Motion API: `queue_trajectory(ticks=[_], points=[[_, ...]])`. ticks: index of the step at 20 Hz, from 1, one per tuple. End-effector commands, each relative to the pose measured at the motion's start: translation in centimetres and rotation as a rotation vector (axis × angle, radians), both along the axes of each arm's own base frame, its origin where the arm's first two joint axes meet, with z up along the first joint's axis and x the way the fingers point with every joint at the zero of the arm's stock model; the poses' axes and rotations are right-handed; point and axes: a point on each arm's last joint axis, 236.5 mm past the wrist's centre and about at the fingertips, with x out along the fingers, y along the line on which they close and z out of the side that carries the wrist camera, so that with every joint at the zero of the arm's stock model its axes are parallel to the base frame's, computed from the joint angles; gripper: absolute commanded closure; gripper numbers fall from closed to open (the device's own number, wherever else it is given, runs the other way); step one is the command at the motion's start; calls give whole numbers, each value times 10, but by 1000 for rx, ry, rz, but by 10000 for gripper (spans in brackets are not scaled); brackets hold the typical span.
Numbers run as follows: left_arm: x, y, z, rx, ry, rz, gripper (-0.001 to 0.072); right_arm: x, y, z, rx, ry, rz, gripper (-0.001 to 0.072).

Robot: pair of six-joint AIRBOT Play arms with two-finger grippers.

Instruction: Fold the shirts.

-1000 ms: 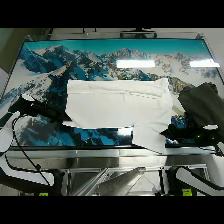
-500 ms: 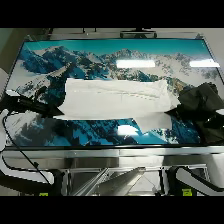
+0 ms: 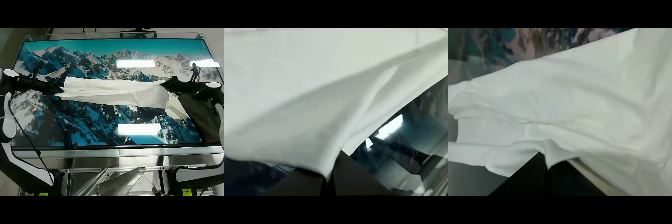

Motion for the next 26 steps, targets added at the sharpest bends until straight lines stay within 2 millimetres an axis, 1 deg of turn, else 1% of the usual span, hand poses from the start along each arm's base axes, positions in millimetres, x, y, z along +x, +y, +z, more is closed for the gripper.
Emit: queue_trajectory(ticks=[1,3,5,6,7,8,10,11,12,13,14,15,16,17,18,19,21,23,24,25,26], points=[[30,-8,-32,1,-1,-22,681,26,1,-47,-18,26,1,691],[40,-7,-53,-7,20,-14,693,30,-6,-75,-52,40,-9,691],[46,-5,-68,-12,37,-15,693,31,-10,-92,-86,33,0,691],[49,-4,-73,-14,48,-8,690,31,-11,-95,-97,28,9,688],[50,-4,-76,-15,51,-11,689,29,-11,-96,-115,19,25,639],[51,-3,-75,-14,46,-10,689,29,-12,-94,-124,12,34,522],[53,1,-70,-11,36,-1,687,26,-18,-86,-151,-1,79,513],[53,5,-65,-10,28,4,583,24,-22,-78,-162,-8,115,409],[55,12,-57,-4,12,18,357,21,-29,-71,-178,-2,143,278],[57,20,-49,1,-7,35,357,17,-39,-65,-204,19,163,159],[58,30,-40,5,-24,52,357,14,-54,-63,-246,55,170,34],[59,41,-29,12,-45,73,357,10,-68,-63,-291,98,167,8],[60,50,-18,18,-64,90,357,5,-81,-68,-343,144,161,7],[61,60,-8,23,-78,116,357,0,-90,-75,-377,190,150,0],[62,68,0,26,-86,144,357,-4,-90,-80,-378,218,152,0],[62,71,6,27,-86,161,357,-7,-85,-86,-355,236,166,0],[62,72,12,26,-85,175,357,-13,-71,-101,-307,276,201,0],[63,70,18,28,-97,174,357,-17,-63,-114,-282,304,222,0],[63,65,19,22,-100,168,357,-17,-59,-118,-276,308,231,0],[63,65,19,23,-99,166,357,-16,-55,-120,-263,299,238,0],[63,59,18,23,-97,155,357,-12,-49,-120,-230,285,236,0]])
